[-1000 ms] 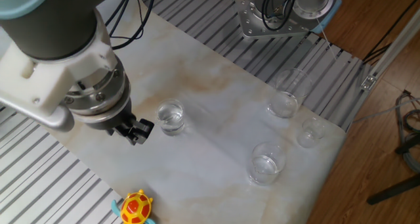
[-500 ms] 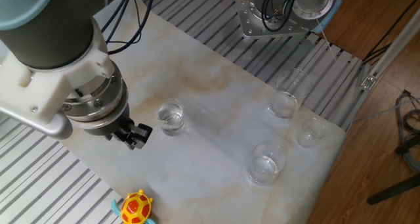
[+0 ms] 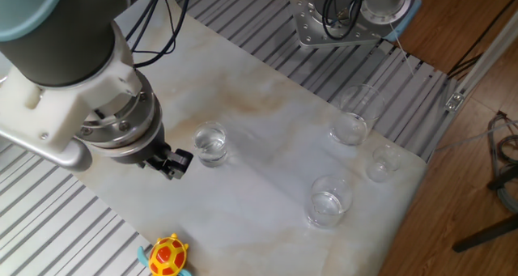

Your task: Stir the beaker with a glass rod

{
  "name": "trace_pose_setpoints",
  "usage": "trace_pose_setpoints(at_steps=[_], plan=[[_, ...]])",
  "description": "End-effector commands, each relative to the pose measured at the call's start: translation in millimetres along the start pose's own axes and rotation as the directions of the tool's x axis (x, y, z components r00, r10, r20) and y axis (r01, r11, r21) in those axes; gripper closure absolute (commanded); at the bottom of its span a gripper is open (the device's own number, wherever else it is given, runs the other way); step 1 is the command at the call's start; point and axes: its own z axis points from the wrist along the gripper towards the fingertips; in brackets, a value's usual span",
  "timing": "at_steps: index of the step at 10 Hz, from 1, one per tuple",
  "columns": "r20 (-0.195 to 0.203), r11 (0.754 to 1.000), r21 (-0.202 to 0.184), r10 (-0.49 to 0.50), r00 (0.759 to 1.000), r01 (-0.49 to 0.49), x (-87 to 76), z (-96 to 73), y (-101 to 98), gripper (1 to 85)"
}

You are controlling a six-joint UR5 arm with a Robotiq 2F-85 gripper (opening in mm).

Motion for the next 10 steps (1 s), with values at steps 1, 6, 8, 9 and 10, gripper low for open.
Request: trace_pose_setpoints(at_steps=[1, 6, 8, 9, 10], plan=[[-0.028, 1.0, -0.003, -0.004, 1.0, 0.004, 6.0, 0.6, 5.3, 40.7], [-0.003, 0.999, 0.012, -0.034, 0.999, 0.034, 3.2, -5.6, 0.5, 41.0], [0.035, 1.0, 0.011, -0.025, 0.999, 0.024, -6.5, -5.7, 1.2, 41.3], [0.047, 1.0, 0.019, -0.022, 0.999, 0.021, -9.6, -5.9, -0.9, 41.3], [0.064, 1.0, 0.001, -0.02, 0.998, 0.02, -14.2, -6.1, 3.6, 41.3]])
